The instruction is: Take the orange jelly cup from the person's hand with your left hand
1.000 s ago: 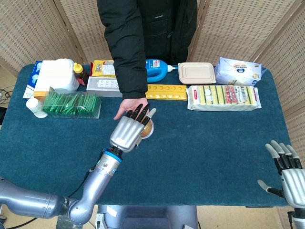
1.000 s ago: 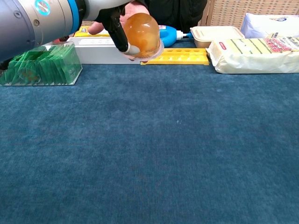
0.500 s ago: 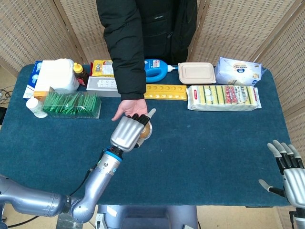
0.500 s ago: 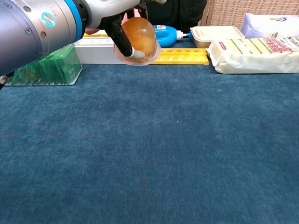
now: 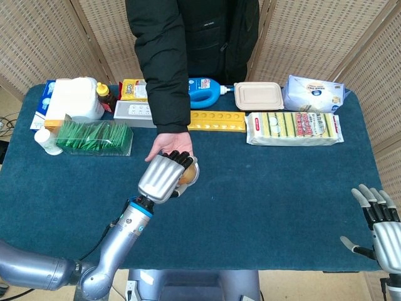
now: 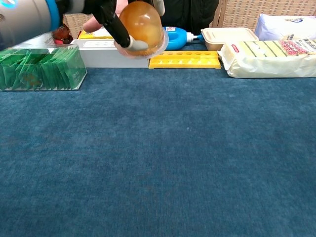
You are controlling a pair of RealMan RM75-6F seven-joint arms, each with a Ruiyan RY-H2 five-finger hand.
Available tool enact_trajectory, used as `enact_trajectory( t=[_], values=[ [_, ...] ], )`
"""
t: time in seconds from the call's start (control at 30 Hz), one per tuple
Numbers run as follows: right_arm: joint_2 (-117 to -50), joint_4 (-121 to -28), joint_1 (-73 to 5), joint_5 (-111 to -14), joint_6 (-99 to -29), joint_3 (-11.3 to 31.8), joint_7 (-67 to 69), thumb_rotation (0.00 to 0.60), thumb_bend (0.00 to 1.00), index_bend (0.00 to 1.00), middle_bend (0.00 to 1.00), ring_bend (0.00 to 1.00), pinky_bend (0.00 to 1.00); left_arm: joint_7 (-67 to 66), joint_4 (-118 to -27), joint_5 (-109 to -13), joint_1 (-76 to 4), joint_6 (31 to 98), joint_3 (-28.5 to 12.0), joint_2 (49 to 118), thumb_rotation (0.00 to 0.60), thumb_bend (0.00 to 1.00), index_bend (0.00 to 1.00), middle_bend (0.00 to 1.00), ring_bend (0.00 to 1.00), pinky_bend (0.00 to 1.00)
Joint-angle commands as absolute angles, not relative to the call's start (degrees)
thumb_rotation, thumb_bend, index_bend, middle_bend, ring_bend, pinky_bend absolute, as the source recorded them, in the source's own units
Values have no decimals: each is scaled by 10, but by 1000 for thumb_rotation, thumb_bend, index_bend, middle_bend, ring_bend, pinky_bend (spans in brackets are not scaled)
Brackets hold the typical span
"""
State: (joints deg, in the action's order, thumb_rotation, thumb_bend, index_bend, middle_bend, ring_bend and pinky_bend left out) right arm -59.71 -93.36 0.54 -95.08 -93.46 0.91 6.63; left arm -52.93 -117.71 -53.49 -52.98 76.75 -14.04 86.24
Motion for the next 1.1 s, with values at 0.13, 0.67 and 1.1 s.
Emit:
enact_trajectory(
  t=[0.13,0.67,1.1],
  values=[
    [-596,-935,6,-952,-936,8,65,600,32,0,0,0,0,-483,-1278,-627,-473,777,-91,747,600,301,304,423,393,570],
    [-602,-943,5,-964,-932,2,37,600,32,0,0,0,0,-232,-1086,-713,-363,704,10,685,600,295,304,423,393,570],
    [-607,-943,0,-961,-921,1,25,600,33,0,0,0,0,-113,-887,-695,-359,625,-17,808,600,247,281,361,335,511]
  ],
)
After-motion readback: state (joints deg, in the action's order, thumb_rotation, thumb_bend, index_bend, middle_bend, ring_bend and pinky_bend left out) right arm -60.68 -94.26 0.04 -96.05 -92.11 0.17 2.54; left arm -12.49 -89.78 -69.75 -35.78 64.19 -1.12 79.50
